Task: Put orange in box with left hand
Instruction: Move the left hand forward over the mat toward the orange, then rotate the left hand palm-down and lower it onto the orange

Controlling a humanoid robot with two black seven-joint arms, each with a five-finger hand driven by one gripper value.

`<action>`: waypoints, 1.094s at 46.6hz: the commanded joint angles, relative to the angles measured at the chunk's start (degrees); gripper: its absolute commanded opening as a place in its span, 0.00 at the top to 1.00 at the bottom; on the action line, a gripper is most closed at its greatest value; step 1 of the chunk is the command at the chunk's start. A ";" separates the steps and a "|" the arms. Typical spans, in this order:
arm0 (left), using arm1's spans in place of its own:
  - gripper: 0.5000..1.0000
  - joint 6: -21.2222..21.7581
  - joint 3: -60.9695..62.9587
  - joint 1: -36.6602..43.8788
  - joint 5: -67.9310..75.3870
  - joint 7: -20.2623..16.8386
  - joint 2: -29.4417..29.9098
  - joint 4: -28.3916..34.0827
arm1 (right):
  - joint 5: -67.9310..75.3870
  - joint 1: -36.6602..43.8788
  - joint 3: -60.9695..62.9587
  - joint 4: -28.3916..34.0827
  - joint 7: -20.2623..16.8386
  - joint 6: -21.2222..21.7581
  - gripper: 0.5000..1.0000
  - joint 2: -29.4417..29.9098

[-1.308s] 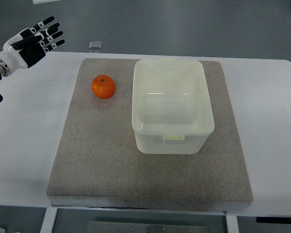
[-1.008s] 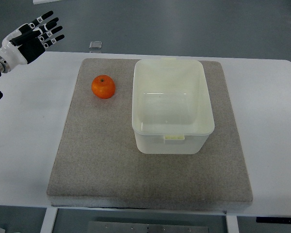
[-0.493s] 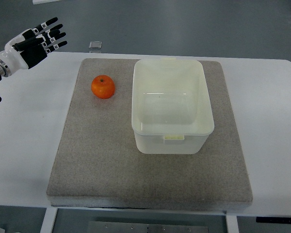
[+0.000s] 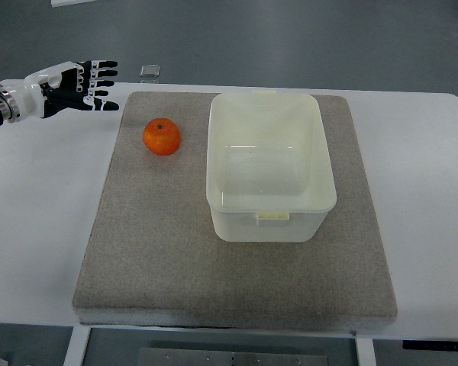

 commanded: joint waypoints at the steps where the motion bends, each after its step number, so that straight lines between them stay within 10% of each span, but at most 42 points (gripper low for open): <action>1: 0.02 0.16 0.13 0.16 5.33 -0.55 0.88 -1.86 | 0.00 0.00 0.00 0.00 0.00 0.00 0.14 0.00; 32: 0.02 3.50 0.14 -2.30 39.00 -0.64 3.70 -12.32 | 0.00 0.00 0.00 0.00 0.00 0.00 0.14 0.00; 51: 0.02 6.75 8.74 -8.53 43.92 -0.46 -5.88 -9.95 | 0.00 0.00 0.00 0.00 0.00 0.00 0.14 0.00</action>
